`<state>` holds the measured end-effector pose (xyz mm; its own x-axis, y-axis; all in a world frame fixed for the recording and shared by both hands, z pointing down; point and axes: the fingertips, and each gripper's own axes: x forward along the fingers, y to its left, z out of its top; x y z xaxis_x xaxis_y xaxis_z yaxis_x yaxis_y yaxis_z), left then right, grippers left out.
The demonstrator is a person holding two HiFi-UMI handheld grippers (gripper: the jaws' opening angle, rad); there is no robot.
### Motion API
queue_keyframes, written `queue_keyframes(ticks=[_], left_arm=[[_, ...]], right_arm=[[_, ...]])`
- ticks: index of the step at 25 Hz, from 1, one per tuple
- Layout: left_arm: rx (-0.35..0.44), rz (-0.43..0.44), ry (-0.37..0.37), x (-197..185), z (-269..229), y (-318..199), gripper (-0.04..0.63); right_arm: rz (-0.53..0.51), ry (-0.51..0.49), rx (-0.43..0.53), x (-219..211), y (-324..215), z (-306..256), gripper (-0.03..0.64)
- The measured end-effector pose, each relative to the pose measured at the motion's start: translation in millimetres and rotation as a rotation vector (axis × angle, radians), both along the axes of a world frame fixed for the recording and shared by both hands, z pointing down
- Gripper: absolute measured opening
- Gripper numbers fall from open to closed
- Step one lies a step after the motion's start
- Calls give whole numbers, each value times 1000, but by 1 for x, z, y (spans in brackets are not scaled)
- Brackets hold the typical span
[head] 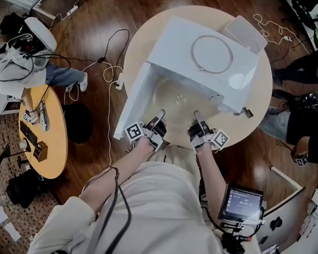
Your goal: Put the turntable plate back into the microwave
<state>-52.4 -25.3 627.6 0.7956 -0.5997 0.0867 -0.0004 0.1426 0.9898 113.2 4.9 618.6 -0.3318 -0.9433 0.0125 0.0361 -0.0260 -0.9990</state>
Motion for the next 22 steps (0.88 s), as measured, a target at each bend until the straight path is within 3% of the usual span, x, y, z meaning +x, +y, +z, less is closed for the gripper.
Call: queue_keyframes(ticks=[4, 8, 22], left_arm=[[-13, 0, -6, 1, 4, -1, 118], [-1, 4, -7, 7, 5, -4, 61], [16, -2, 140, 23, -7, -14, 32]], right_arm=[[14, 16, -6, 2, 2, 1, 34], [14, 25, -4, 2, -1, 0, 34], [-1, 42, 40, 12, -9, -2, 35]])
